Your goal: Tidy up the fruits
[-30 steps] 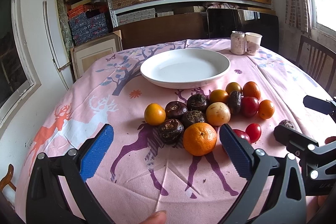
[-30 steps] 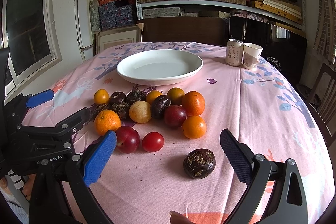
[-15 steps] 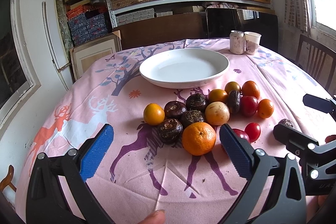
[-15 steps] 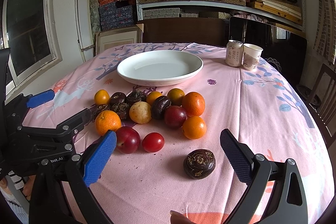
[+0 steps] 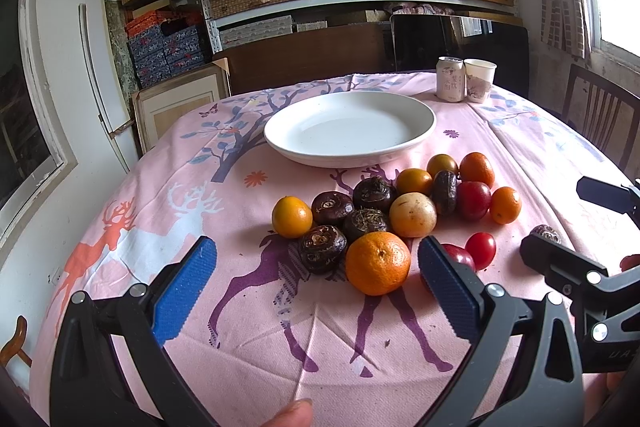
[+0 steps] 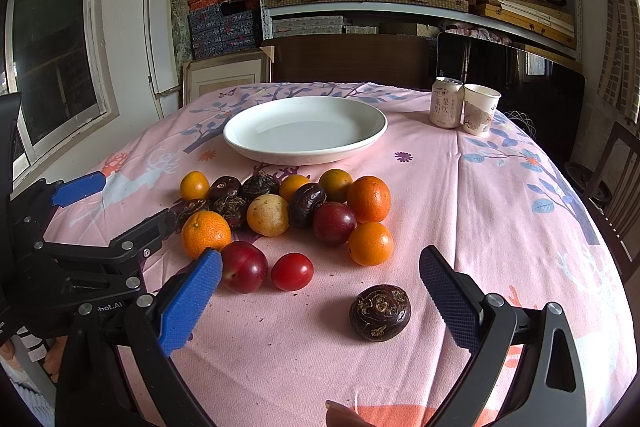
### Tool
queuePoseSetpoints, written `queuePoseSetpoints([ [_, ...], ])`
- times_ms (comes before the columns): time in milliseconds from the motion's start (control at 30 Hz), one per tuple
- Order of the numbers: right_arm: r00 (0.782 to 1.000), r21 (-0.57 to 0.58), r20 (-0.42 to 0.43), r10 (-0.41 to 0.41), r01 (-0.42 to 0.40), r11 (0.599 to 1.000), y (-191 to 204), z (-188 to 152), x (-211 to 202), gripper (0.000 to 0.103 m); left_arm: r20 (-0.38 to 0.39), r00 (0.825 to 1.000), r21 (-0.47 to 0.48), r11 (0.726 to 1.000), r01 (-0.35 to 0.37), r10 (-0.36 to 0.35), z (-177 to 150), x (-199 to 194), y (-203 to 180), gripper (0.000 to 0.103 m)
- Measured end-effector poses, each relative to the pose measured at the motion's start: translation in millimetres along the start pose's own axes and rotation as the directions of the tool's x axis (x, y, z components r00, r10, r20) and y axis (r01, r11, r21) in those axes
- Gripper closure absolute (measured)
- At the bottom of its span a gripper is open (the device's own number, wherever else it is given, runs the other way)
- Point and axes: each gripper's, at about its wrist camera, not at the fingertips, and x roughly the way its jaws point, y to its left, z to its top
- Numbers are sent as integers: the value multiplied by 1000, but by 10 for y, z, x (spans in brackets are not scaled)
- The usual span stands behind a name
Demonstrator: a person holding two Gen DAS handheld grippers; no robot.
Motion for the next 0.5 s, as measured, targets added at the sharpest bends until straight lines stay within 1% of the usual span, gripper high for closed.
queuePoseSetpoints([
  [500,1000,-1,4,3,-3,1000,14,-2,-17,3,0,1000,2,1000,-1,1,-3,3,-10,4],
])
